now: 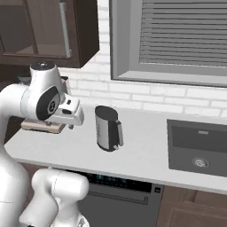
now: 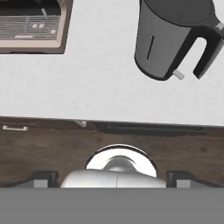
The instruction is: Navigate to the range hood.
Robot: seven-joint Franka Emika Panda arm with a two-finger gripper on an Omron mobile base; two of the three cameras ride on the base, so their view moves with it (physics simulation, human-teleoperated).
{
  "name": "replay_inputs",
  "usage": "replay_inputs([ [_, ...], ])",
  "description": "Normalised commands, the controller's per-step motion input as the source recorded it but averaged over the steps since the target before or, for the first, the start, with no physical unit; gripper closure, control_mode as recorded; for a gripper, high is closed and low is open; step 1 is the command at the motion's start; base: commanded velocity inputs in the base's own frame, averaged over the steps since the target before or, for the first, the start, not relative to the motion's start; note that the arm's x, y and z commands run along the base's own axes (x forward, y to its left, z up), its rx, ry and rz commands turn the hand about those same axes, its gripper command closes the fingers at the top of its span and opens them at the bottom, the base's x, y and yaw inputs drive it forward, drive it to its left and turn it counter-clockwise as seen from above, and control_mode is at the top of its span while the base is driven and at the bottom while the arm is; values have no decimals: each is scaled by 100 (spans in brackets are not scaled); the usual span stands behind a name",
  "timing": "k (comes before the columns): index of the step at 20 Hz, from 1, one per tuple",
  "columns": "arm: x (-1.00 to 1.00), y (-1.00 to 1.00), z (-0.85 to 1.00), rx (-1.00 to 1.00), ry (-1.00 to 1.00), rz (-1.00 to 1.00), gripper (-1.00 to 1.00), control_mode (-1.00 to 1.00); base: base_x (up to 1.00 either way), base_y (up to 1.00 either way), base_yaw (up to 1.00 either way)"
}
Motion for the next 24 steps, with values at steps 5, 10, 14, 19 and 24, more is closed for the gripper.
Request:
replay_inputs([
  [5,-2,-17,37,0,12,4,-100,-100,0,0,0],
  [10,-3,-9,48,-2,25,1,-100,-100,0,0,0],
  [14,-35,-22,11,-2,18,-13,-100,-100,0,0,0],
  [19,-29,-11,-12,-6,0,-25,-100,-100,0,0,0],
  [24,-21,0,-23,-10,-13,-18,-100,-100,0,0,0],
])
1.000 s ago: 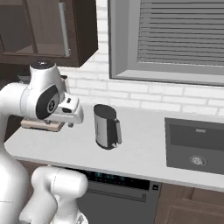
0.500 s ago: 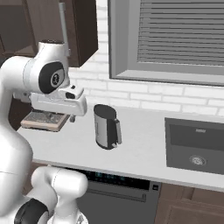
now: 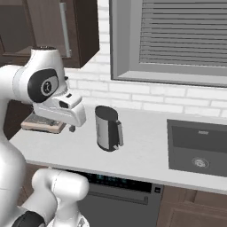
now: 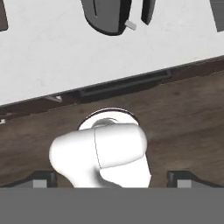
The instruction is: Navigate to the range hood.
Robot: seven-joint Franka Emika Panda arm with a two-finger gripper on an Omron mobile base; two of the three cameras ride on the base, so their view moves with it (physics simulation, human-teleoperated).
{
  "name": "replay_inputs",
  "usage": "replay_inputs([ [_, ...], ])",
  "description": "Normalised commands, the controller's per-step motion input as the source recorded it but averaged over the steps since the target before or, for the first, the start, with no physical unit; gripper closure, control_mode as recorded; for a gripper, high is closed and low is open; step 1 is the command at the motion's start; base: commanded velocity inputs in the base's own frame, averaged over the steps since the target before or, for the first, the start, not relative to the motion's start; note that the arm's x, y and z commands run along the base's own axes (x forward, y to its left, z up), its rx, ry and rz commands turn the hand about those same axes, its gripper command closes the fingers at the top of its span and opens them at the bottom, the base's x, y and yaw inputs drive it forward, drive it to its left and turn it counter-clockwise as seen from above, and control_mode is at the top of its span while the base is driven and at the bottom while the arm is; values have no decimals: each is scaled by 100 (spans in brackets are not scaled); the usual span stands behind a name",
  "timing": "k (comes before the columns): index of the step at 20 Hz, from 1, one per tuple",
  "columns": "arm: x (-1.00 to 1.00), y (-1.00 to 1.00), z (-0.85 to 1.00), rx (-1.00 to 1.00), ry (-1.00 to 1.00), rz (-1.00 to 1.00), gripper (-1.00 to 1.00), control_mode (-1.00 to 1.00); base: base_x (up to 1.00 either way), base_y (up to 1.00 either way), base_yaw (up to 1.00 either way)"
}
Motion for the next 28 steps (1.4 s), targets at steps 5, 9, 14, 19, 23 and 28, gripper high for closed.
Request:
replay_inputs([
  [5,-21,-1,-6,-7,-15,-8,-100,-100,0,0,0],
  [9,-7,-7,0,0,0,3,-100,100,-26,-20,9],
  [14,0,0,0,0,0,0,-100,100,-100,-81,2],
  [19,0,0,0,0,0,0,-100,100,-69,-49,-43],
  [23,0,0,0,0,0,0,-100,100,-32,-19,-72],
  [28,0,0,0,0,0,0,-100,100,-28,-21,-75],
])
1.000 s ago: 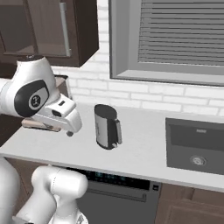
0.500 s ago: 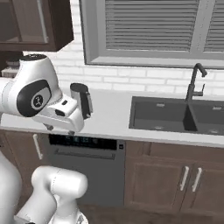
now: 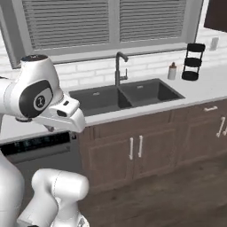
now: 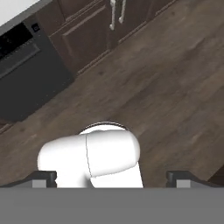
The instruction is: Navigate to the range hood.
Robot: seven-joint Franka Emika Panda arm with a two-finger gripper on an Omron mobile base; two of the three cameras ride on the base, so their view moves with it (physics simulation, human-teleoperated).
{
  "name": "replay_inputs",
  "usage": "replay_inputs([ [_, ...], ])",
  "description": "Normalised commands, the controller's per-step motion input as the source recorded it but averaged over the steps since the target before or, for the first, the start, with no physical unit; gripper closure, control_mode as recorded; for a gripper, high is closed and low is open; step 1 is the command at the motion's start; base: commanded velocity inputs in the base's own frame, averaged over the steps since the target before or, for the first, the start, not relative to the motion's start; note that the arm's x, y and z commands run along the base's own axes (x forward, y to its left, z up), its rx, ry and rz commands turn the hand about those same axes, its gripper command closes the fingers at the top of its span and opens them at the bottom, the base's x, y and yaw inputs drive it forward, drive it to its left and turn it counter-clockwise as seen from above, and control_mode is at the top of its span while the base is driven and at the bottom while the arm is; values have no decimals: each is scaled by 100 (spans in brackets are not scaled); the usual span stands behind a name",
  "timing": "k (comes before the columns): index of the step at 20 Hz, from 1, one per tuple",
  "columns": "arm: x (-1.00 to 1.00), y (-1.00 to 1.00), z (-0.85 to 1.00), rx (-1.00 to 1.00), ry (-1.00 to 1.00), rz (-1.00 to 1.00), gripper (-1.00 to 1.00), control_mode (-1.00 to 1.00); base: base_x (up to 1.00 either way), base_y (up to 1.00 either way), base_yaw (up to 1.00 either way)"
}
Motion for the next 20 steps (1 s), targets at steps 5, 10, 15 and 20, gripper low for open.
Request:
replay_inputs([
  [5,0,0,0,0,0,0,-100,100,-16,-22,-87],
  [10,0,0,0,0,0,0,-100,100,-12,-19,-94],
  [15,0,0,0,0,0,0,-100,100,-16,-13,-97],
  [20,0,0,0,0,0,0,-100,100,-12,-18,-95],
])
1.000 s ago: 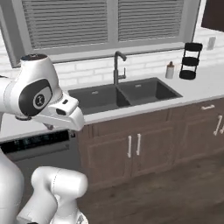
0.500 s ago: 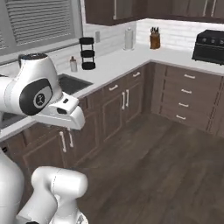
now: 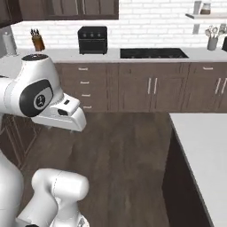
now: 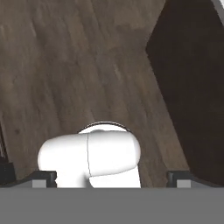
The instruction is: Navigate to the range hood.
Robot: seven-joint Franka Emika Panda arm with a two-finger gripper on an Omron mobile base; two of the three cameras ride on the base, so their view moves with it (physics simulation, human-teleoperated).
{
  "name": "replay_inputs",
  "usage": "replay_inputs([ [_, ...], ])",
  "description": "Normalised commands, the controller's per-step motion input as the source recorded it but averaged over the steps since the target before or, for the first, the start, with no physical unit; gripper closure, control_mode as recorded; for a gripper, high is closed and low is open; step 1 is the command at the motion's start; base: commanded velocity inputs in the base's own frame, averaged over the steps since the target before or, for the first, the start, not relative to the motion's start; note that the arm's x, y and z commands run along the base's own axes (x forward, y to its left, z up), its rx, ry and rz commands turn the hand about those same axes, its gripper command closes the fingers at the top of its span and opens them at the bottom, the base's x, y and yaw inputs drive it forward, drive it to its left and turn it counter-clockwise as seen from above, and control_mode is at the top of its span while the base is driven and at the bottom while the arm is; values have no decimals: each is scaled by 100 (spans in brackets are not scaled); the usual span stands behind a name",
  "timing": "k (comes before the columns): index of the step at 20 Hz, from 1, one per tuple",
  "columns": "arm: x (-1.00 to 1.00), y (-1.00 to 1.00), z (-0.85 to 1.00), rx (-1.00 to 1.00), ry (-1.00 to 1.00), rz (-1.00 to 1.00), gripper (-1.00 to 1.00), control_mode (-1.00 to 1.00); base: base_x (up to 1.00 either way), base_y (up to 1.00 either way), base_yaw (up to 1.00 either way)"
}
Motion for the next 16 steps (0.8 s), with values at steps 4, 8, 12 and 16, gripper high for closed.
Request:
replay_inputs([
  [4,0,0,0,0,0,0,-100,100,-1,-6,-90],
  [8,0,0,0,0,0,0,-100,100,0,0,-85],
  [12,0,0,0,0,0,0,-100,100,0,0,-85],
  [16,0,0,0,0,0,0,-100,100,-1,0,-88],
])
